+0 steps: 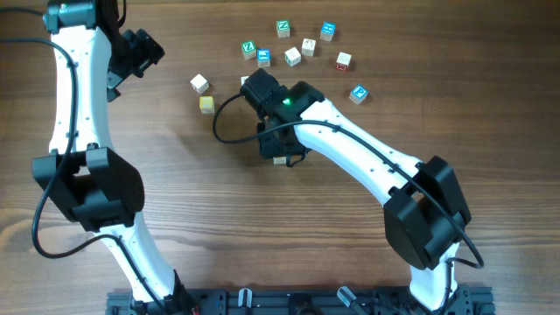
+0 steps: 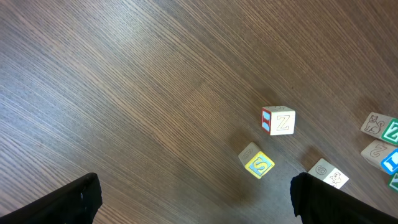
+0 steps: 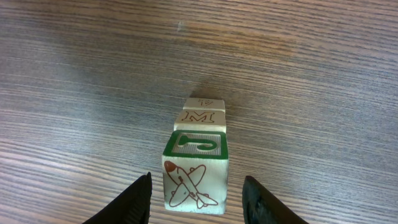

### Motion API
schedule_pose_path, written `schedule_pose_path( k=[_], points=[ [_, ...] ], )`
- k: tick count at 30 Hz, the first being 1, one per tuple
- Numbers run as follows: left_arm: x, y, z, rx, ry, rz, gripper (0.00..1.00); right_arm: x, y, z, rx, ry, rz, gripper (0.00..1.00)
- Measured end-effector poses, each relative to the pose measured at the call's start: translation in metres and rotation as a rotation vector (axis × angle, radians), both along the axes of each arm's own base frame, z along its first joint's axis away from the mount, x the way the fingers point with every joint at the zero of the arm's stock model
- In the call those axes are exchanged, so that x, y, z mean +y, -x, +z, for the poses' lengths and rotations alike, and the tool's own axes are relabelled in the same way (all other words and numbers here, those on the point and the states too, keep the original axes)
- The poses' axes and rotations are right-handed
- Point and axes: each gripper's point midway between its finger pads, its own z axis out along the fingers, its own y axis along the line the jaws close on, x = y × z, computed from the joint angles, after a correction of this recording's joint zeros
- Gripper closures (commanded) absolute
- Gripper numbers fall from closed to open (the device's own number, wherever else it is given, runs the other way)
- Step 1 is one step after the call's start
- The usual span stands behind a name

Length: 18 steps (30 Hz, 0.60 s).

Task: Form a tower
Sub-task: 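Carry the J block to the tower and lower it onto the M block, then open the right gripper to release the J block on the tower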

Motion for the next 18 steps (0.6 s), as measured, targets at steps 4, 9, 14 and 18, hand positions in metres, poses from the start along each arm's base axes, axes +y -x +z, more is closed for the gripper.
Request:
schedule_pose_path(
  k=[4,9,14,18],
  points=[
    [0.0000,0.0000,0.0000,0.000,0.000,0.000,0.00,0.0002,-0.0002,0.0000,-0.001,-0.001,0.000,0.60],
    [0.0000,0.0000,0.0000,0.000,0.000,0.000,0.00,0.0002,-0.0003,0.0001,-0.001,-0.001,-0.001,0.64],
    [0.0000,0.0000,0.0000,0.000,0.000,0.000,0.00,0.0021,-0.0024,0.0006,-0.010,-0.009,-0.004,0.67],
    [0.0000,0.0000,0.0000,0.000,0.000,0.000,0.00,0.0021,-0.0031,0.0007,-0.012,-0.010,-0.017,0.46]
  ],
)
